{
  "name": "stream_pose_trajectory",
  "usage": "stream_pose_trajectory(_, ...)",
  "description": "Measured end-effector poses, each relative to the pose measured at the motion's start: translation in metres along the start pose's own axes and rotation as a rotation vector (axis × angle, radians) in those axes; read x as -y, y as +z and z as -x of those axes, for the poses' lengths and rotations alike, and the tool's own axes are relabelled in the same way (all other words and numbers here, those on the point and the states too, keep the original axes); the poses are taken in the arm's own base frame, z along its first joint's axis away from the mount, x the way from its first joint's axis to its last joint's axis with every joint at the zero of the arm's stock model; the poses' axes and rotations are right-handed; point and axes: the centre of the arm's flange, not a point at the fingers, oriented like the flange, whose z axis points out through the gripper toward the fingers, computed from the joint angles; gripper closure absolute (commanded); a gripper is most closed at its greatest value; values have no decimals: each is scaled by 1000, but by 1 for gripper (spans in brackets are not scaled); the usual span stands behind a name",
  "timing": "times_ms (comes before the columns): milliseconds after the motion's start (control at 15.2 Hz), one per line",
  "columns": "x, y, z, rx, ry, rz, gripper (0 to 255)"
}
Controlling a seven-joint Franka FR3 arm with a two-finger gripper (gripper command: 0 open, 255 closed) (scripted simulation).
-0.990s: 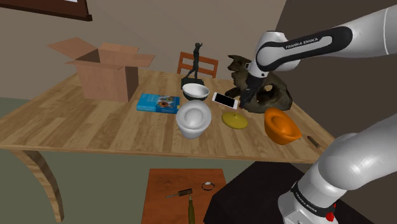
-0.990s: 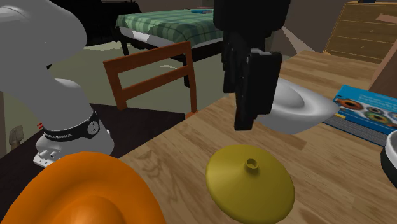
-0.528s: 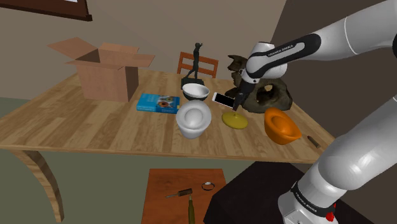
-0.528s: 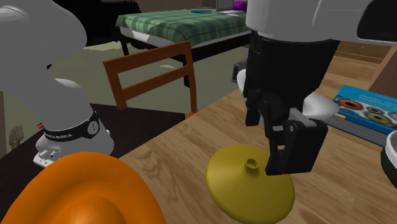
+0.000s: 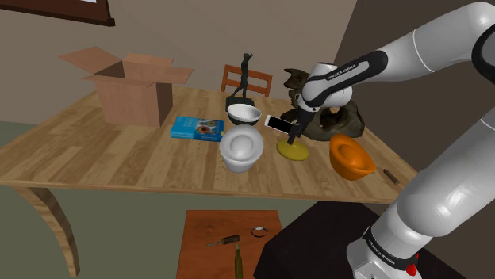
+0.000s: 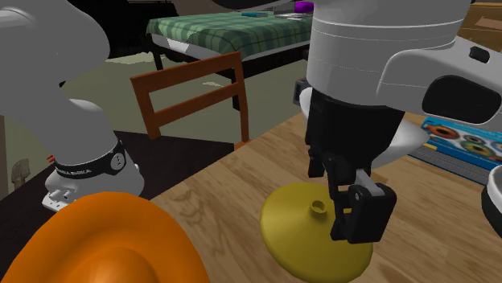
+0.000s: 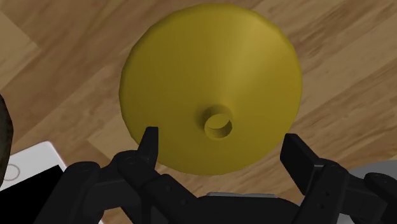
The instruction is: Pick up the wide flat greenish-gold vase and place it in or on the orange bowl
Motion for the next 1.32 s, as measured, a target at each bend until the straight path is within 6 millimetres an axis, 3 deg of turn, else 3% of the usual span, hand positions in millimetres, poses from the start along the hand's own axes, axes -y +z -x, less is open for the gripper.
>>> stream_pose_trajectory(264, 0, 1, 0, 0, 0, 0, 0)
stream_pose_trajectory(330, 0, 1, 0, 0, 0, 0, 255)
stream_pose_trajectory(990, 0, 1, 0, -1, 0, 0, 255)
stream_pose_trajectory(1320, 0, -20, -1, -1, 0, 0, 255)
